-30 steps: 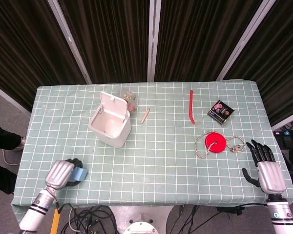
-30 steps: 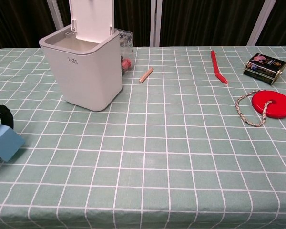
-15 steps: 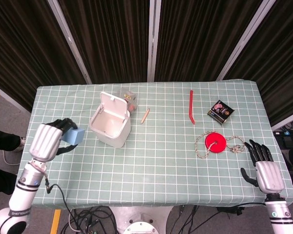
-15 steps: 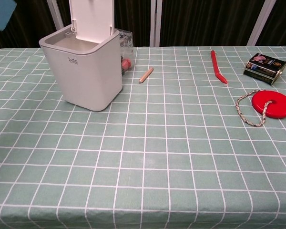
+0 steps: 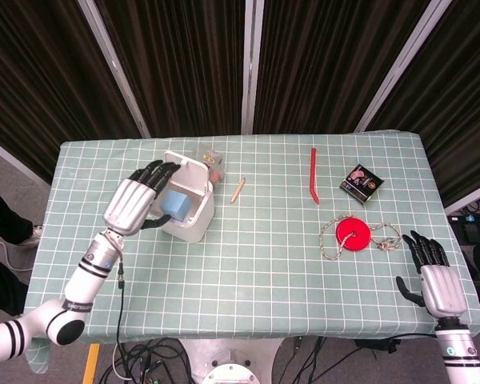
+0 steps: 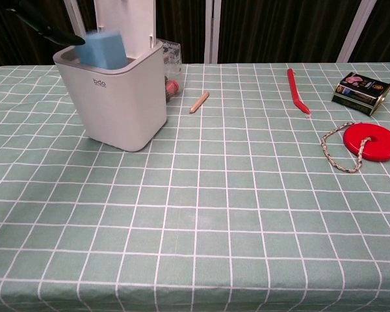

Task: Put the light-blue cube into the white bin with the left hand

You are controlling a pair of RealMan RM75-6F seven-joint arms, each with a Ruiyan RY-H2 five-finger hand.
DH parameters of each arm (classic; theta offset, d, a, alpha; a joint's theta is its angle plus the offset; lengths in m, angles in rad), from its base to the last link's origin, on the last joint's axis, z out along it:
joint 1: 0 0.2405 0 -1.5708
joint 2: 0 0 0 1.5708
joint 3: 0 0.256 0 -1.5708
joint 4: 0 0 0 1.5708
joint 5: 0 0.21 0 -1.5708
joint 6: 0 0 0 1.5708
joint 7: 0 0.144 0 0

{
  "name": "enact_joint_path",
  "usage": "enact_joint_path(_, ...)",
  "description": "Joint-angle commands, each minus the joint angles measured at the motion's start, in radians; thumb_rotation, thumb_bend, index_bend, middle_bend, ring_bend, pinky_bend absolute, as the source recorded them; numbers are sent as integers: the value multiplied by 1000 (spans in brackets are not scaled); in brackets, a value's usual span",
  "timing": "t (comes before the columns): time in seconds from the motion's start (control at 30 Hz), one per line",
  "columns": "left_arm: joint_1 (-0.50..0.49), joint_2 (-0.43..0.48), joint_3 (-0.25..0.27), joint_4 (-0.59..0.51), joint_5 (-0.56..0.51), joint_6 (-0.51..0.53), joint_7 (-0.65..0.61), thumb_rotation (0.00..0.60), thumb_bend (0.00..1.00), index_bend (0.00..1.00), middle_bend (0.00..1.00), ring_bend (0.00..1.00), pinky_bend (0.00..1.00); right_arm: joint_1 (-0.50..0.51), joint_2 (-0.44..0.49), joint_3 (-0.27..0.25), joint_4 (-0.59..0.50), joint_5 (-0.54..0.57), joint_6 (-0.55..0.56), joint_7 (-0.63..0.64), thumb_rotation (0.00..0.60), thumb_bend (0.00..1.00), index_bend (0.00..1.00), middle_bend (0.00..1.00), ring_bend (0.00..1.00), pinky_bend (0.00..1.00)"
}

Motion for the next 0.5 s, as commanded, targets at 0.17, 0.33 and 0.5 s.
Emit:
enact_joint_path(0.17,158,94,90,-79,16,221,16,600,96,0,0,0,129,1,-6,-1,9,-1,-1,11,600,292,0,20,0,0)
enact_joint_path(0.33,343,148,255,-97,66,346,-79,600,93,0,0,0,129,0,-8,-3,9,-4,0,11,600,291,0,20,0,0)
enact_joint_path(0.5,444,100,363,73,151,415,-185,600,82,0,12,0,128,0,-13,-2,-2,-11,9,-3,600,292,0,20,0,0)
